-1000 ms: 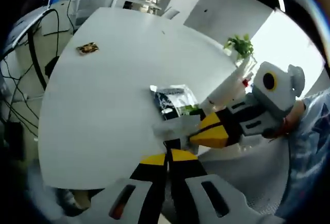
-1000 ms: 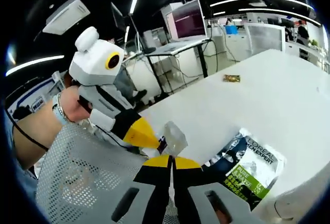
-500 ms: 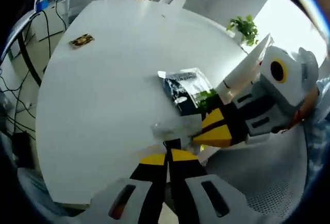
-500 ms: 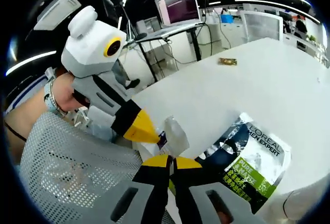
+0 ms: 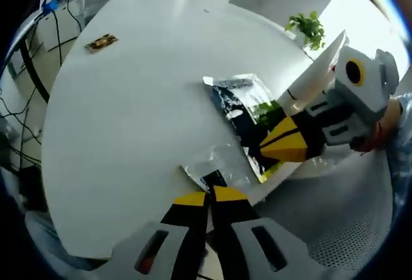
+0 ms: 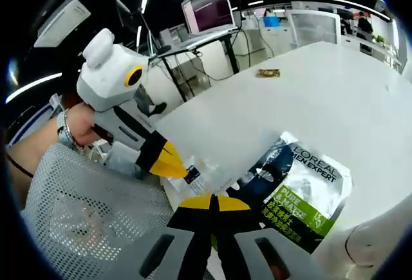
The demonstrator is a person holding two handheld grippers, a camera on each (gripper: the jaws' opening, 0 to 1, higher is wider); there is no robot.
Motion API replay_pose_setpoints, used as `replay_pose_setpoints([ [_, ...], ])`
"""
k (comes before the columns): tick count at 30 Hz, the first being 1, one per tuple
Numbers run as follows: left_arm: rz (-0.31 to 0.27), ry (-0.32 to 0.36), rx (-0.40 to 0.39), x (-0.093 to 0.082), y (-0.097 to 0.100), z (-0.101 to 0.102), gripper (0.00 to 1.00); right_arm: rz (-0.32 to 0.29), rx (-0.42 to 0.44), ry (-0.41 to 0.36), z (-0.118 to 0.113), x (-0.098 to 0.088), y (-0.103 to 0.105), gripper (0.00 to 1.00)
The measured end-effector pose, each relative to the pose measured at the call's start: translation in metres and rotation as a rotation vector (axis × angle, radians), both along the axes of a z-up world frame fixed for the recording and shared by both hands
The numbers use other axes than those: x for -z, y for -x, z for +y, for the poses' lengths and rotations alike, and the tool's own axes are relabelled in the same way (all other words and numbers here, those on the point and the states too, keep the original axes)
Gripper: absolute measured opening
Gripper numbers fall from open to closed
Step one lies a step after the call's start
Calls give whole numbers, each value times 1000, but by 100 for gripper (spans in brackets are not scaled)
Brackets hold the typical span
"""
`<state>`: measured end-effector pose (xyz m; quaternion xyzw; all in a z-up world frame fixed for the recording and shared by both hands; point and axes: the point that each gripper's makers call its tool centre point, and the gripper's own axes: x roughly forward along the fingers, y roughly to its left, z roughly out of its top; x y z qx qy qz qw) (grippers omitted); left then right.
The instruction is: Arrange the skincare products in the storage area until every visible bottle or jar stands upright without overlapping.
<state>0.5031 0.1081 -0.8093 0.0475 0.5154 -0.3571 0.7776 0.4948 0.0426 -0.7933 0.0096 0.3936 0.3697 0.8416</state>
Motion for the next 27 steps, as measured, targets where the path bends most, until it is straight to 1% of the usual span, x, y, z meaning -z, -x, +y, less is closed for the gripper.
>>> replay_pose_setpoints([
  [7, -51, -53, 36, -2, -2, 0, 3, -5, -14, 0, 0, -1, 4, 0],
  [11, -66, -68, 41, -1, -3, 3, 4, -16, -18, 7, -1, -3, 5, 0],
  [16, -80, -96, 43, 0, -4, 5, 5, -24, -19, 18, -4, -3, 4, 0],
  [21, -80, -97, 20, 0, -5, 6, 6, -21, -14, 18, -5, -4, 4, 0],
  [23, -90, -117, 10, 0, -5, 8, 7, -25, -18, 24, -5, -3, 5, 0],
  [25, -114, -147, 11, 1, -7, 12, 10, -29, -23, 34, -5, -3, 6, 0],
  [27, -110, -147, 13, 1, -5, 11, 11, -34, -27, 43, -5, -2, 6, 0],
])
